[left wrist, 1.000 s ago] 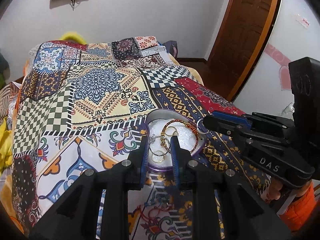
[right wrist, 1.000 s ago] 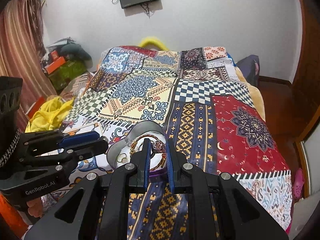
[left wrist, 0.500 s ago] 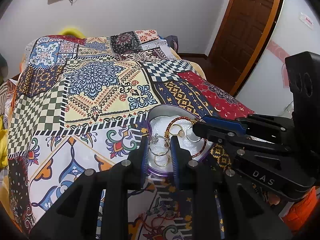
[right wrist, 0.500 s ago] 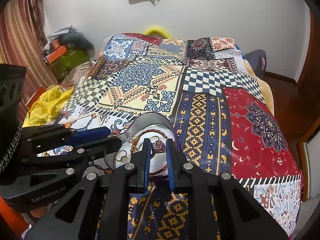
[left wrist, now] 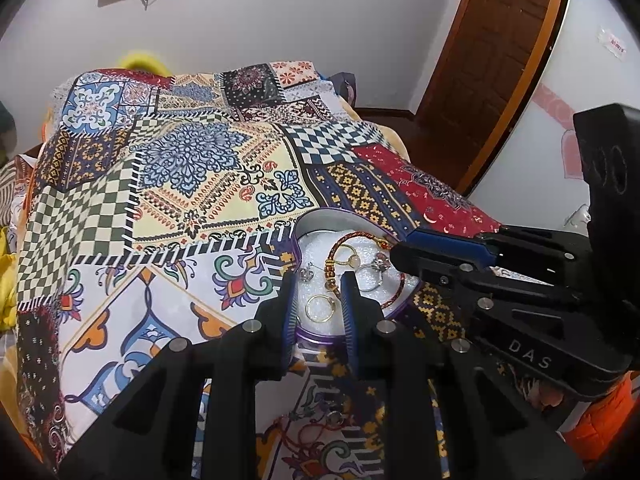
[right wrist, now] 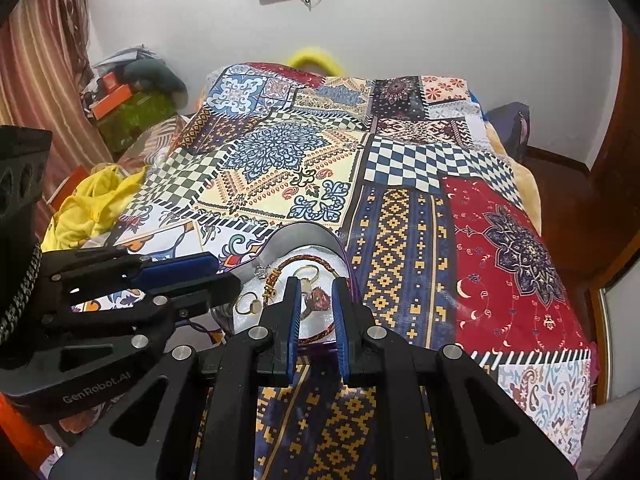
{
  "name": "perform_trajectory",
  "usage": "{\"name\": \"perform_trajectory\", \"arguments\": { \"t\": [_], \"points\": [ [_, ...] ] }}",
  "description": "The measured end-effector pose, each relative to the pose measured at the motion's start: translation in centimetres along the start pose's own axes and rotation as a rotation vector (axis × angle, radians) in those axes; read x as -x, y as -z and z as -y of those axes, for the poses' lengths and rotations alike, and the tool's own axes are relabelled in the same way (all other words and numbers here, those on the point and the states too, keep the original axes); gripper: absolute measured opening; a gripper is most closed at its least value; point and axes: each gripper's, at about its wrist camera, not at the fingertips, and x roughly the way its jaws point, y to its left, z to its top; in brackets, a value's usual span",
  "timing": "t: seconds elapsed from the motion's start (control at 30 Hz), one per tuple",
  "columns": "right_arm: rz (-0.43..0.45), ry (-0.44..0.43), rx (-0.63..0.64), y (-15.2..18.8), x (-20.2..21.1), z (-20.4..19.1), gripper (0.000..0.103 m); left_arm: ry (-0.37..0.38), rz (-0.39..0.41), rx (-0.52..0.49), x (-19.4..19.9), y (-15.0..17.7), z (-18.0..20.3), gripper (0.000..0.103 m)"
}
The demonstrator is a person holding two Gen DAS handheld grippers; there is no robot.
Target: Organize jewelry
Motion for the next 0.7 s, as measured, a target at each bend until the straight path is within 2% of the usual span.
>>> {"name": "perform_trajectory", "arguments": {
  "t": [0.1,0.23,0.4,0.6,0.7],
  "points": [
    [0.003,0.003,0.001,0.0,0.6,-0.1,0.015,-0.007,0.018,-0.004,1.2,-0.1,0.1,0.021],
    [0.020,0.010,-0.005,-0.1,1.8,-0.3,0.023,-0.022,0.040,-0.006,2.9,-0.2,0.2,0.021],
    [0.040,0.007,-0.005,0.0,3.1,-0.8,0.029,-0.048,0.056,-0.001,4.7,0.1,-0.2,0.027],
    [0.041,0.002,0.004,0.7,4.0,-1.6,0.031,-0.065,0.031,0.003,5.5,1.4,-0.6,0.031],
    [0.023,-0.014,-0.002,1.3,3.8,-1.8,0.036,-0.074,0.002,-0.003,5.2,2.4,-0.6,0.031]
  ]
}}
